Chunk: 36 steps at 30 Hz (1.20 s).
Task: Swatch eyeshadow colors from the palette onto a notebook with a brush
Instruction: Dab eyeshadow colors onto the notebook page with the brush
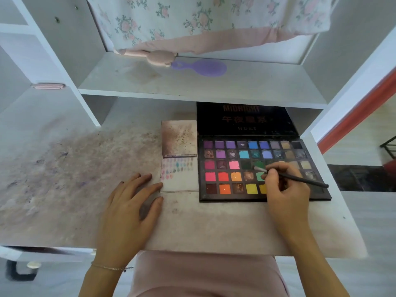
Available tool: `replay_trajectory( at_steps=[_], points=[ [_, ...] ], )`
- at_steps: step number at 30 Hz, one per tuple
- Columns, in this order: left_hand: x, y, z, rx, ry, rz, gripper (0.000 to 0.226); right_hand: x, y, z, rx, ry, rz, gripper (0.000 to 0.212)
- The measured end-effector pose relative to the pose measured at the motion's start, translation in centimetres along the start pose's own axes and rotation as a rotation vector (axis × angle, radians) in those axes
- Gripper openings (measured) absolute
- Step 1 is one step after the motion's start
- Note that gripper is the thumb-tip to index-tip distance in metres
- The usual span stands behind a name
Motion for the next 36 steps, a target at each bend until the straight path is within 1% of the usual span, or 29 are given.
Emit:
replay_trajectory(
  at_steps=[3,11,17,22,26,30,36],
  points=[
    [0.1,0.1,0.0,0.003,-0.004,-0.002,0.043,-0.4,0.7,0.1,0.016,-0.001,0.029,0.028],
    [0.0,0.2,0.0,-0.009,-0.021,-0.003,0.044,0.7,0.2,-0.1,-0.043,-0.101,0.078,0.033],
    [-0.1,0.2,0.0,-0.011,-0.018,-0.002,0.045,0.3,0.2,-0.1,-0.045,-0.062,0.094,0.037],
    [0.0,0.2,0.0,-0.011,-0.020,-0.010,0.045,0.7,-0.1,-0.1,-0.067,-0.107,0.093,0.036],
    [-0.1,0.3,0.0,-0.007,-0.016,-0.015,0.045,0.3,0.3,-0.1,-0.033,-0.060,0.081,0.036],
    [-0.1,0.3,0.1,0.003,-0.011,-0.010,0.045,0.7,0.0,-0.1,-0.049,-0.102,0.079,0.036],
    [-0.1,0.3,0.1,0.006,-0.008,-0.007,0.045,0.1,0.1,0.0,-0.036,-0.039,0.042,0.037]
  ],
)
Point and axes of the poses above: each hand's wrist, its own z-axis away from the middle knuckle, its own x-axis out of the palm, y = z × x, the point moved 8 cm from there along -z, towards the middle knuckle, and after that the axes turned 13 degrees about -x, right-handed, at the moved point
